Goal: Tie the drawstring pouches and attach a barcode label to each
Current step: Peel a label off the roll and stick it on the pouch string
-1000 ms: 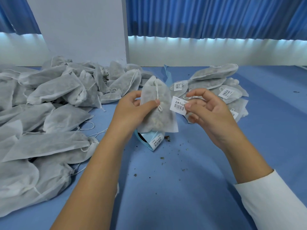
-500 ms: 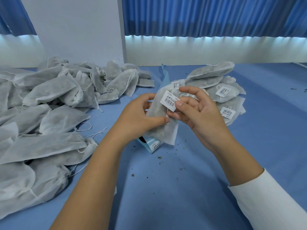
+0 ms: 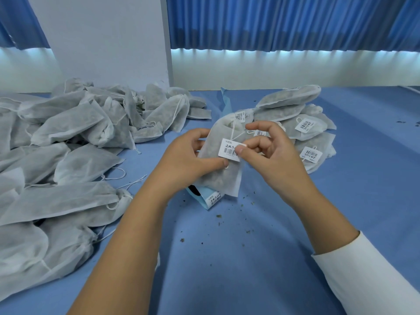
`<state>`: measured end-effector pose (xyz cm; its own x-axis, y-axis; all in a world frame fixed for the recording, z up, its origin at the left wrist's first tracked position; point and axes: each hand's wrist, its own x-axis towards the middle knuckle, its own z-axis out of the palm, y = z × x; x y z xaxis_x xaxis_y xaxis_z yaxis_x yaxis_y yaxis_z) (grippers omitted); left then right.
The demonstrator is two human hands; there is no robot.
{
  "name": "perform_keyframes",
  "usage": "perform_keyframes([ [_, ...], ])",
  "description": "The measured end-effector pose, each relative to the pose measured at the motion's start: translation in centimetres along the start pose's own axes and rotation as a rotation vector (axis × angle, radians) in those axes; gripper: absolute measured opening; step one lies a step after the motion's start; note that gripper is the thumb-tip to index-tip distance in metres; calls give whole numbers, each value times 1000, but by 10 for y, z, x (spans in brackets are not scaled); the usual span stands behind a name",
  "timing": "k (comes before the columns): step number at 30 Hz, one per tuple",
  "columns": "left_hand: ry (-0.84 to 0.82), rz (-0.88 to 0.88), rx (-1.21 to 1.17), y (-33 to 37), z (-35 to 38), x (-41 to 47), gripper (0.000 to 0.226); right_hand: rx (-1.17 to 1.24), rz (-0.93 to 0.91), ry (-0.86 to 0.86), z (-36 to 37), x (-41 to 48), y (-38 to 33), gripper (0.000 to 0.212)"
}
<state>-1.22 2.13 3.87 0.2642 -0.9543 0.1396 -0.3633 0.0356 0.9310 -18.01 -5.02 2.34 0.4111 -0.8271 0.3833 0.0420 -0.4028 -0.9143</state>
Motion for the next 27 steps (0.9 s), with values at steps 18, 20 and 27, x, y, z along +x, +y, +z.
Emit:
perform_keyframes([
  [18, 140, 81, -57, 3, 13, 2, 11, -14, -4, 144, 7, -1, 6, 31],
  [20, 152, 80, -78, 2, 14, 2, 11, 36, 57, 171, 5, 0, 5, 30],
  [27, 147, 57, -158, 0, 17, 4, 9, 118, 262, 242, 1, 2, 4, 33],
])
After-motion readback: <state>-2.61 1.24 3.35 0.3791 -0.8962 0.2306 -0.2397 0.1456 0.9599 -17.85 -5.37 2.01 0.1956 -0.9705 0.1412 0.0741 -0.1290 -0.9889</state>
